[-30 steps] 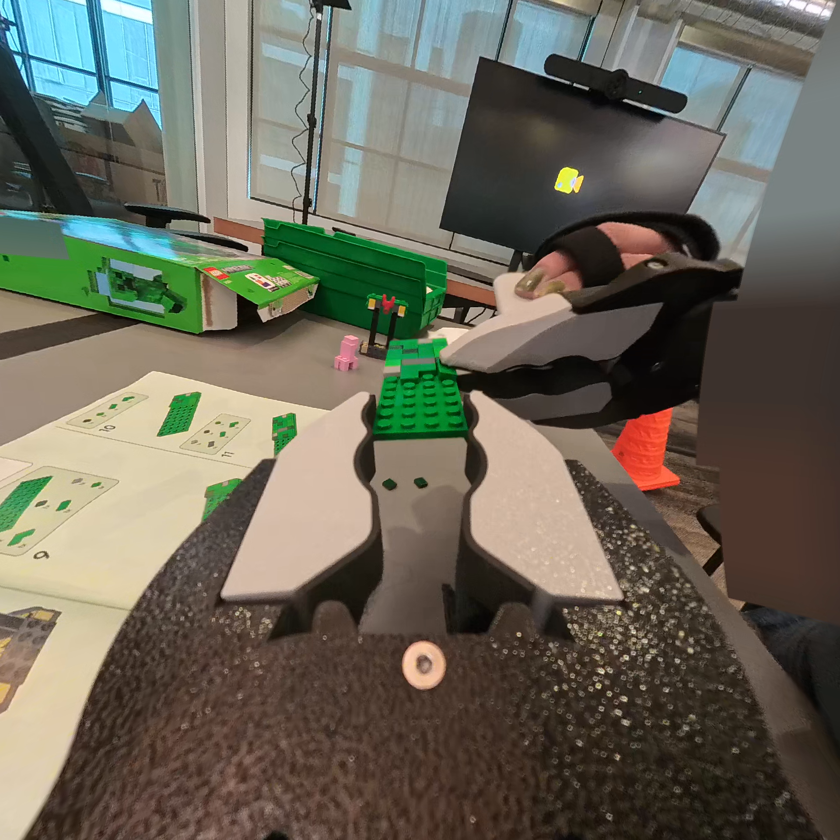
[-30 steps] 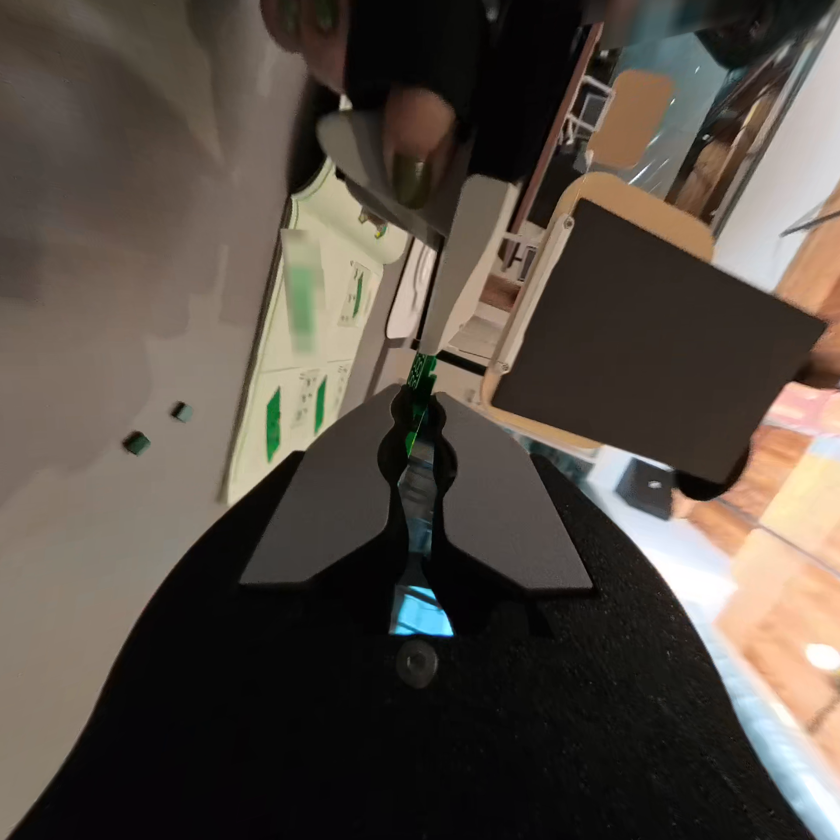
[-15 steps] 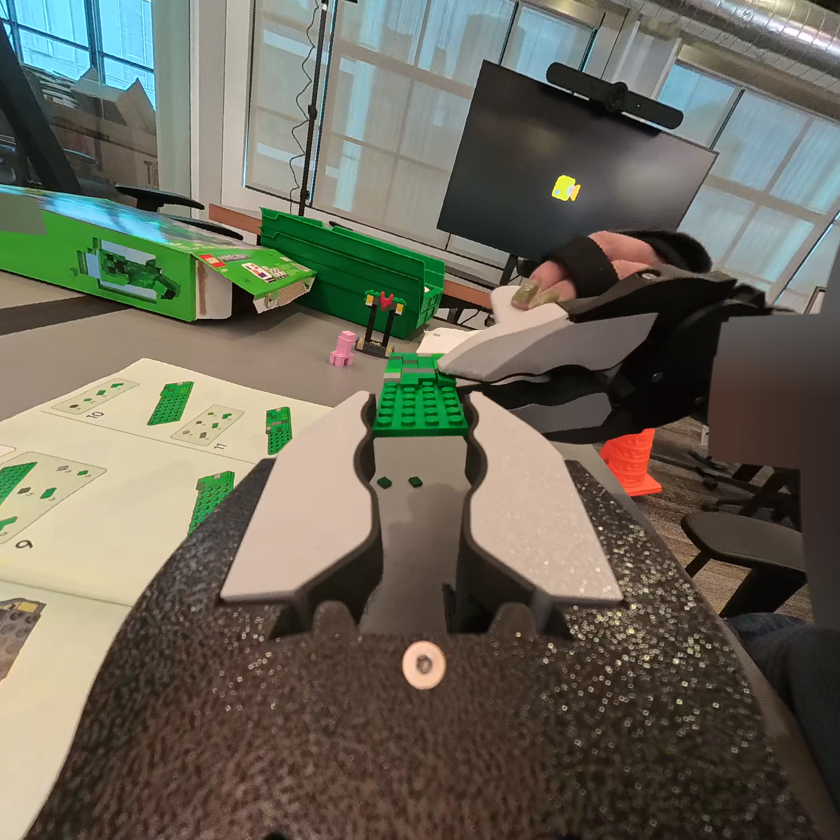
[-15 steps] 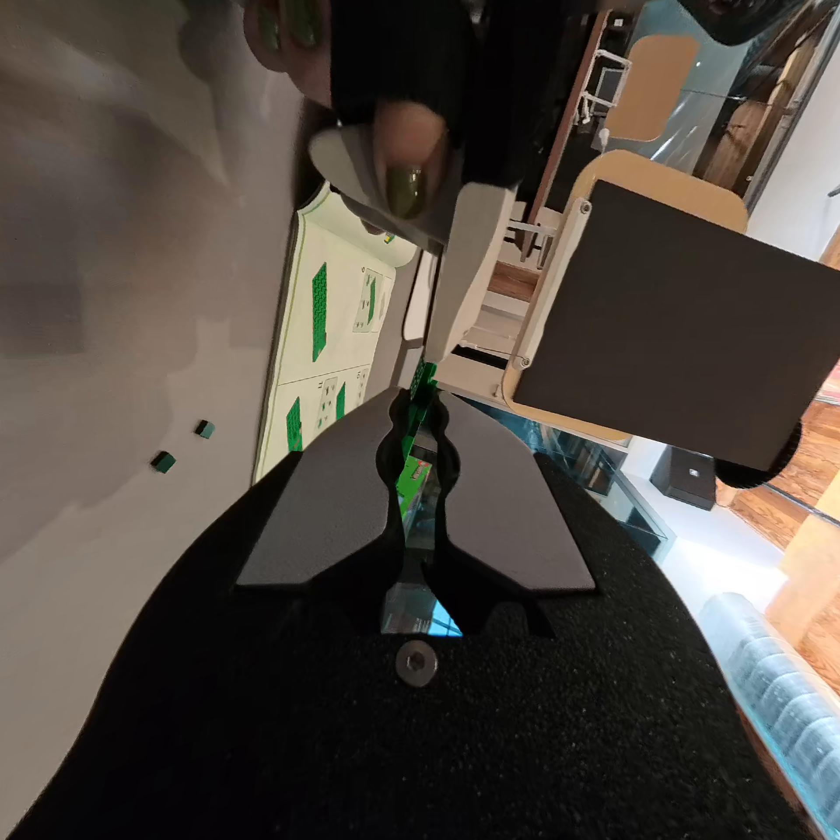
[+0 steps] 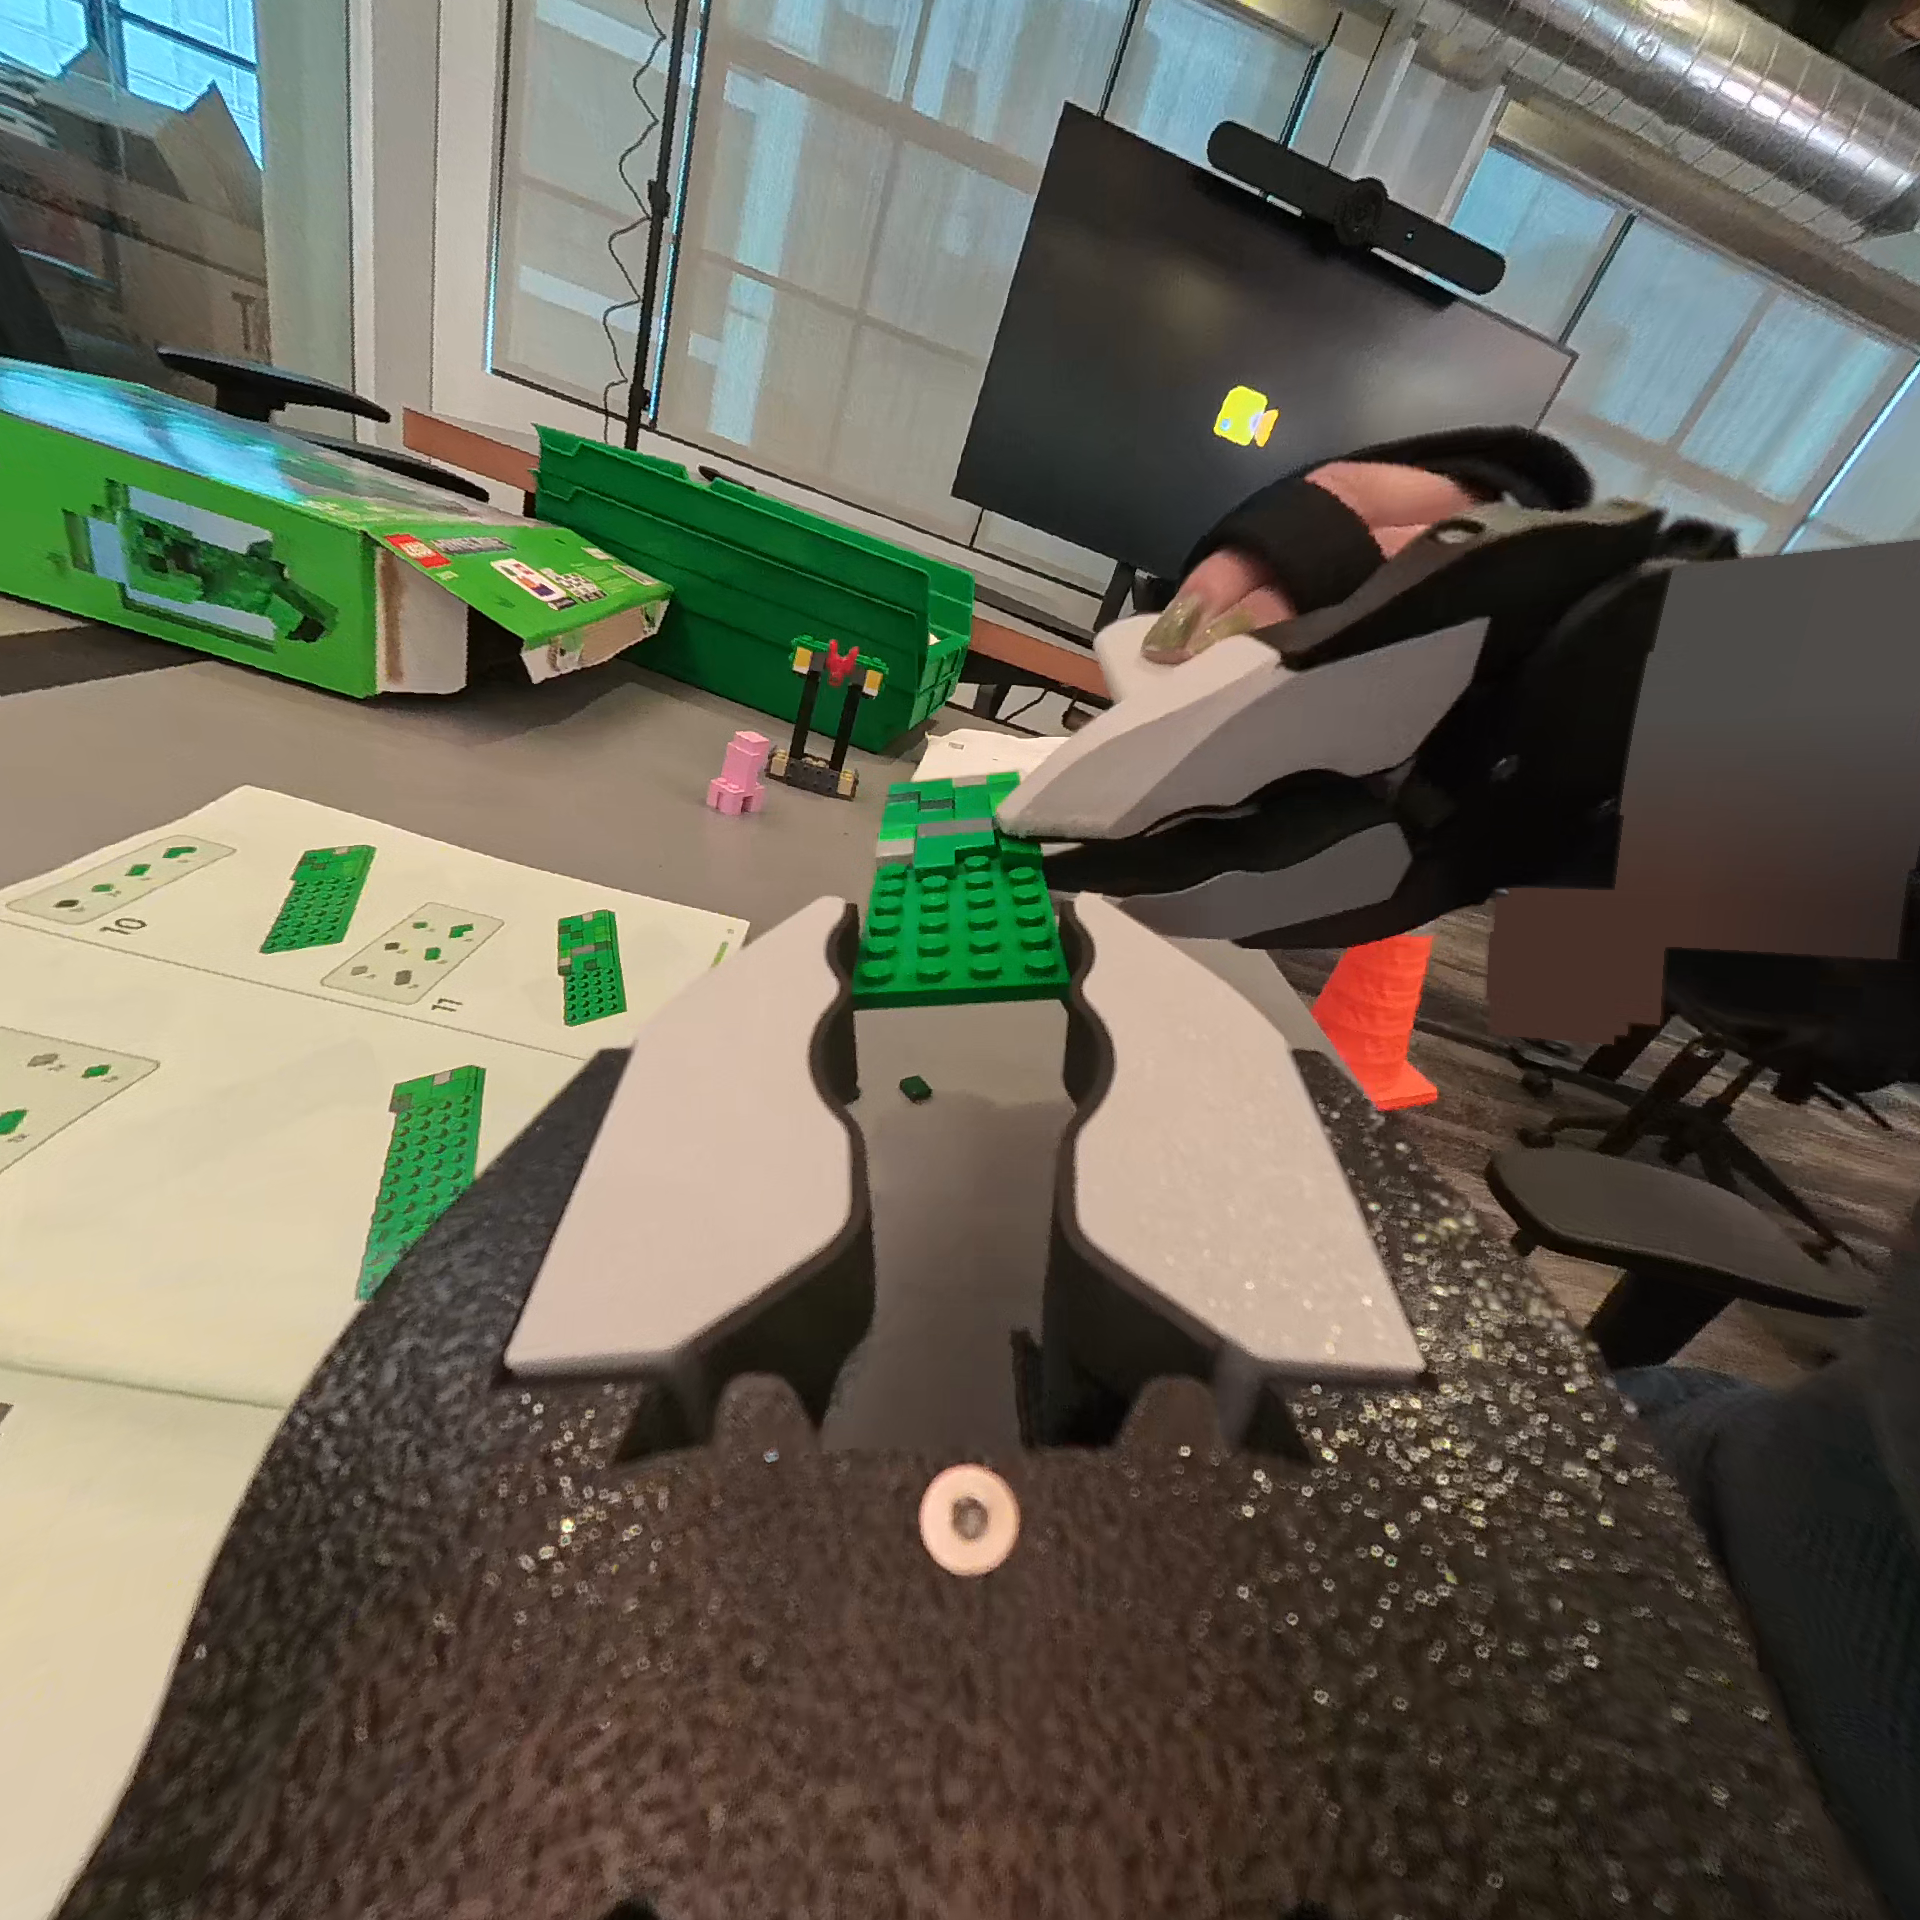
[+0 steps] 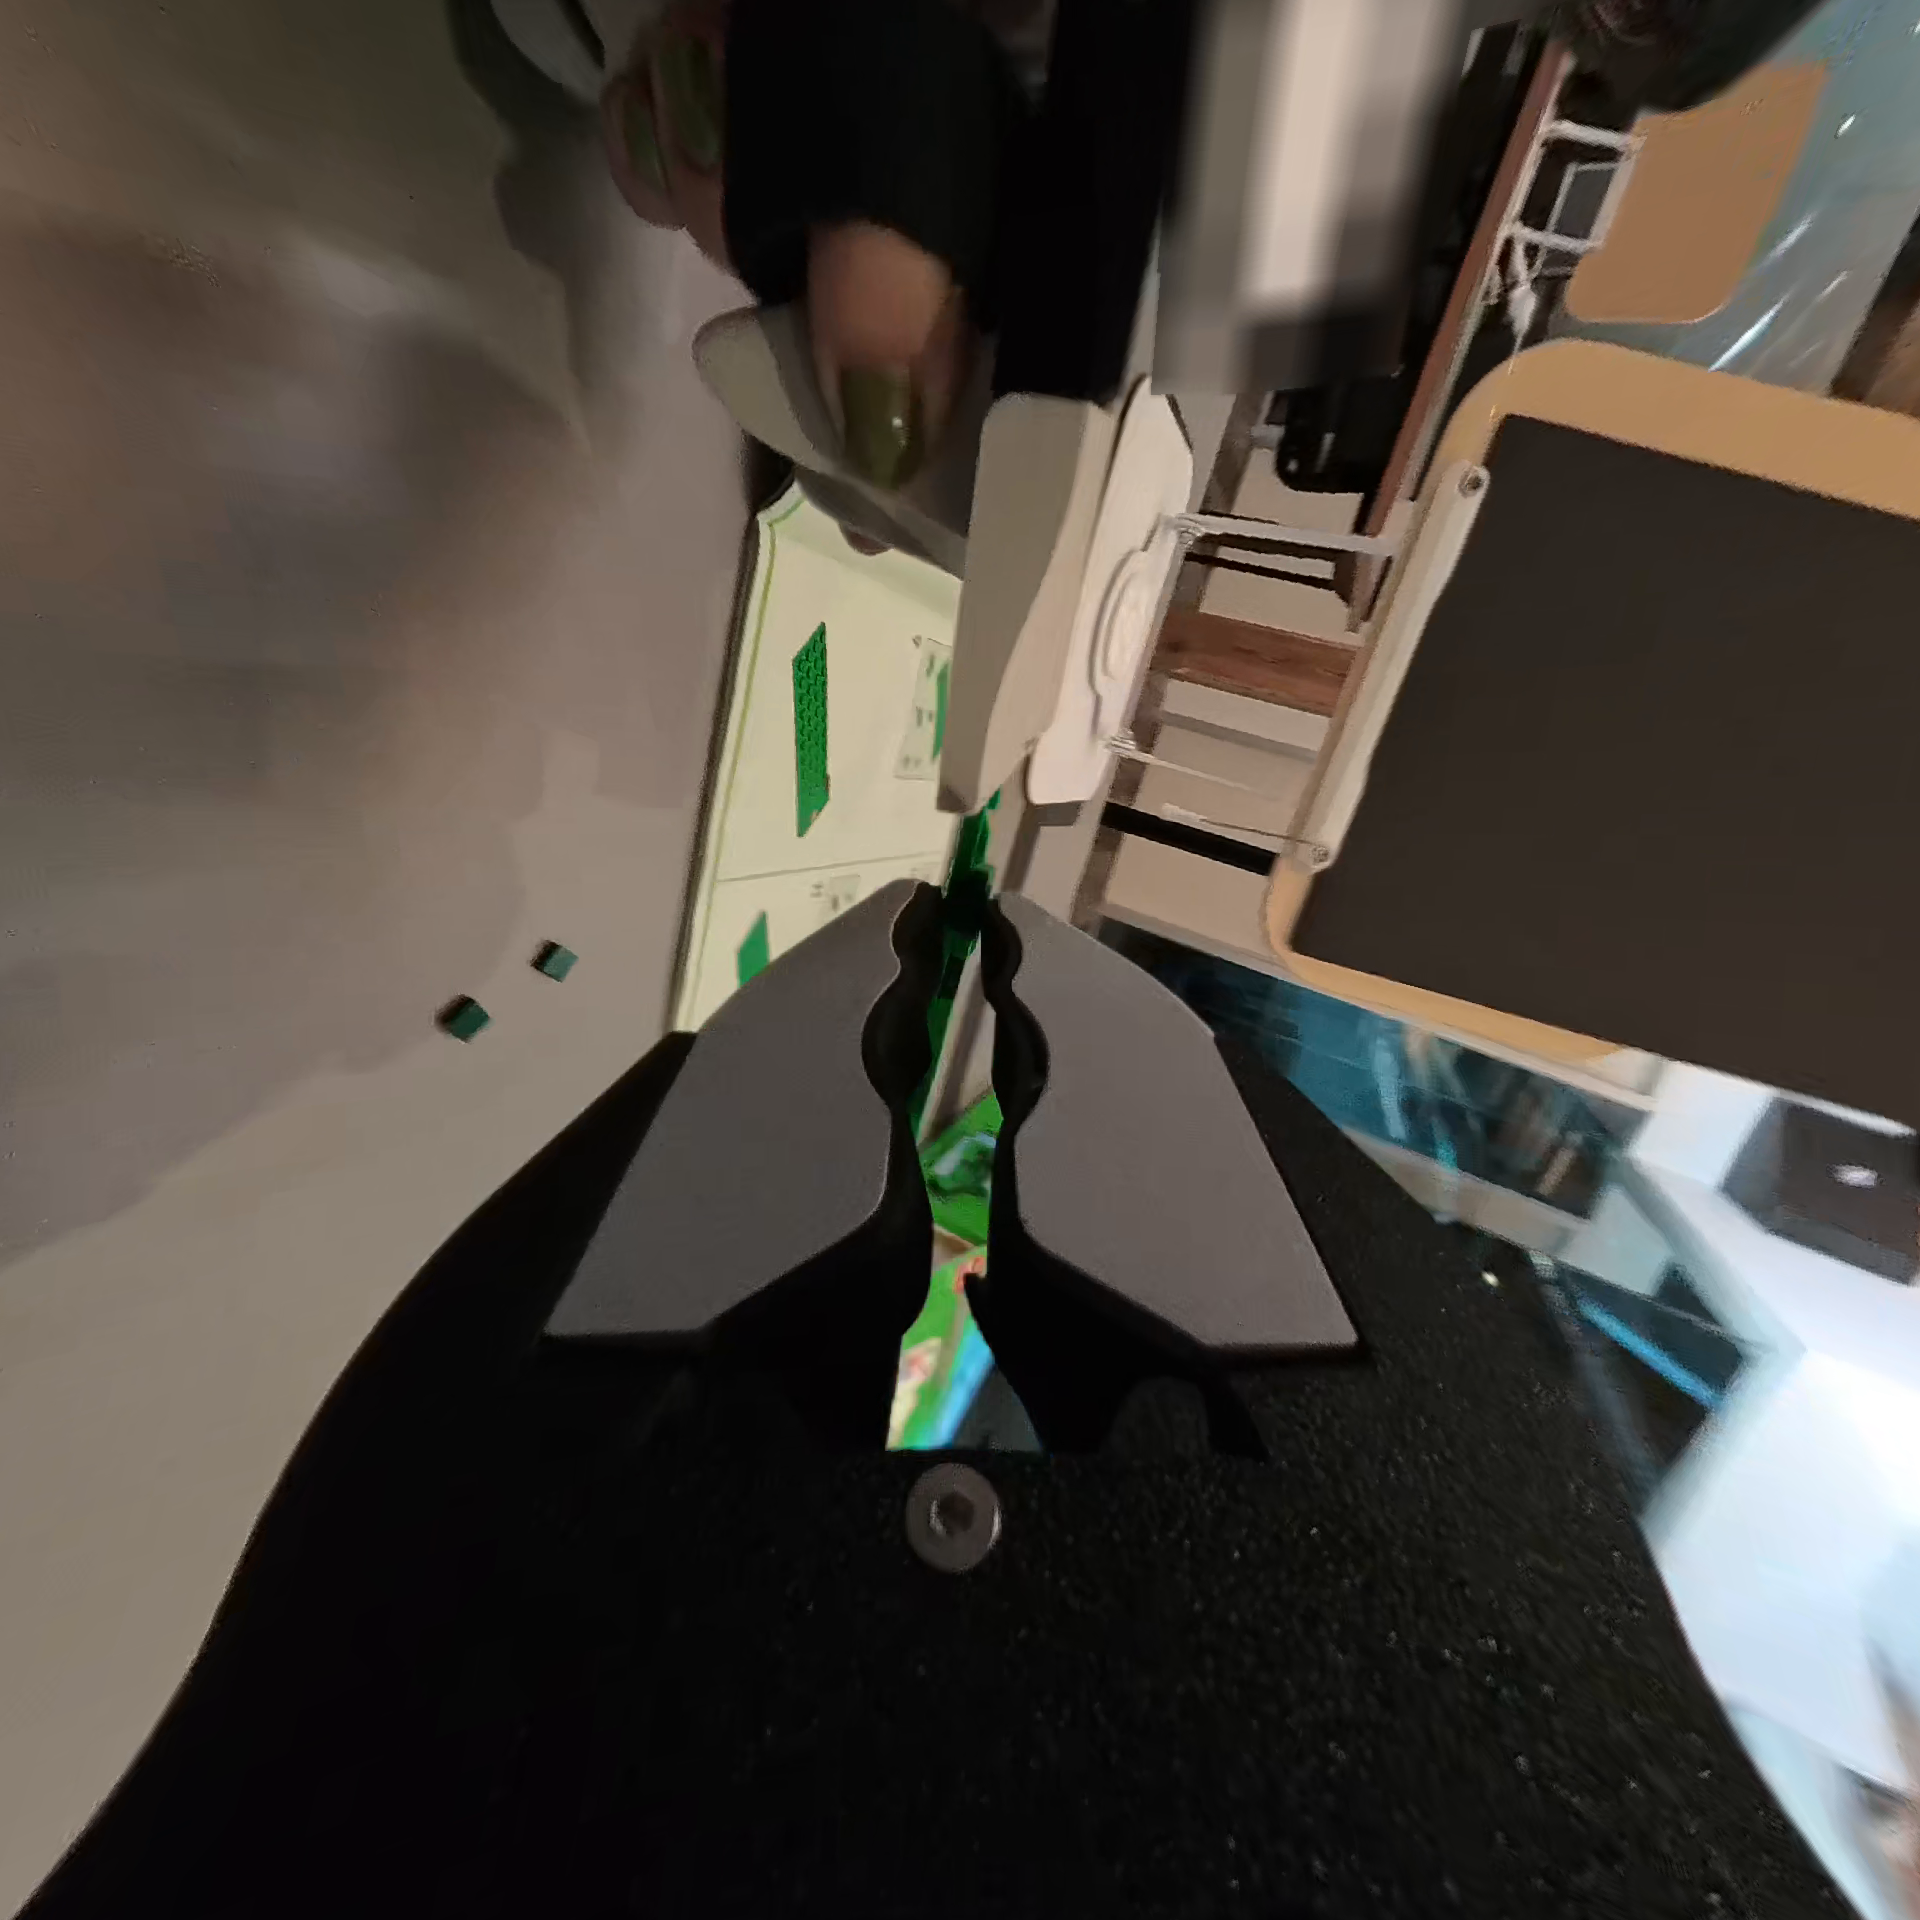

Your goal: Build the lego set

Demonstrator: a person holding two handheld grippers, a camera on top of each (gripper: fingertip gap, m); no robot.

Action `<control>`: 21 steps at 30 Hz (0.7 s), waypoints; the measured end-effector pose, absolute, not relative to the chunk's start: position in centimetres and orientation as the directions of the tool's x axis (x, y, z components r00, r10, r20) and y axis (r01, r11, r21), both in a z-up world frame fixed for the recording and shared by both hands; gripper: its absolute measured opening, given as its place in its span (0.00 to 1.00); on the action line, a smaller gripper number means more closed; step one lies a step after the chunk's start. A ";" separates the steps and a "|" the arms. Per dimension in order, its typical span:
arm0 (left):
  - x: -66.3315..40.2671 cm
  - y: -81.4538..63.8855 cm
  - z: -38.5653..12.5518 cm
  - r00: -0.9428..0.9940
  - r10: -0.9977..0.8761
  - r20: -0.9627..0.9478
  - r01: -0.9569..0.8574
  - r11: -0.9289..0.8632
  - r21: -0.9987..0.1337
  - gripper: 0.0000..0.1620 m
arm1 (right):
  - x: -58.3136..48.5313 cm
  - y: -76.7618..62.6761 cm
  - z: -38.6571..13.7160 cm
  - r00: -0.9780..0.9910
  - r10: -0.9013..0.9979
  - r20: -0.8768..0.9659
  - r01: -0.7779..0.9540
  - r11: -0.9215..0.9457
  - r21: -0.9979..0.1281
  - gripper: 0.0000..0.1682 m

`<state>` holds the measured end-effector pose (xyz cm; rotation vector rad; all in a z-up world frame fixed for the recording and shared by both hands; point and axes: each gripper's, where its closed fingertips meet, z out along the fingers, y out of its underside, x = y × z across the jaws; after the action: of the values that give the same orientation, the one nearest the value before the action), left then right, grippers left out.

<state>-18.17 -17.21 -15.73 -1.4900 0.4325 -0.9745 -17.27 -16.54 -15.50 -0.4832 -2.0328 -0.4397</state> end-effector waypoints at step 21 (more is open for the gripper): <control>-16.3 -19.6 -16.4 0.533 -0.775 -0.338 -0.230 0.251 -0.940 0.02 | -15.1 -18.4 -17.2 -0.444 0.772 0.455 0.596 0.634 -0.493 0.04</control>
<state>-16.27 -19.62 -16.36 -1.3034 0.9880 -0.4678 -15.11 -18.41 -17.18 -1.0628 -2.1910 0.3428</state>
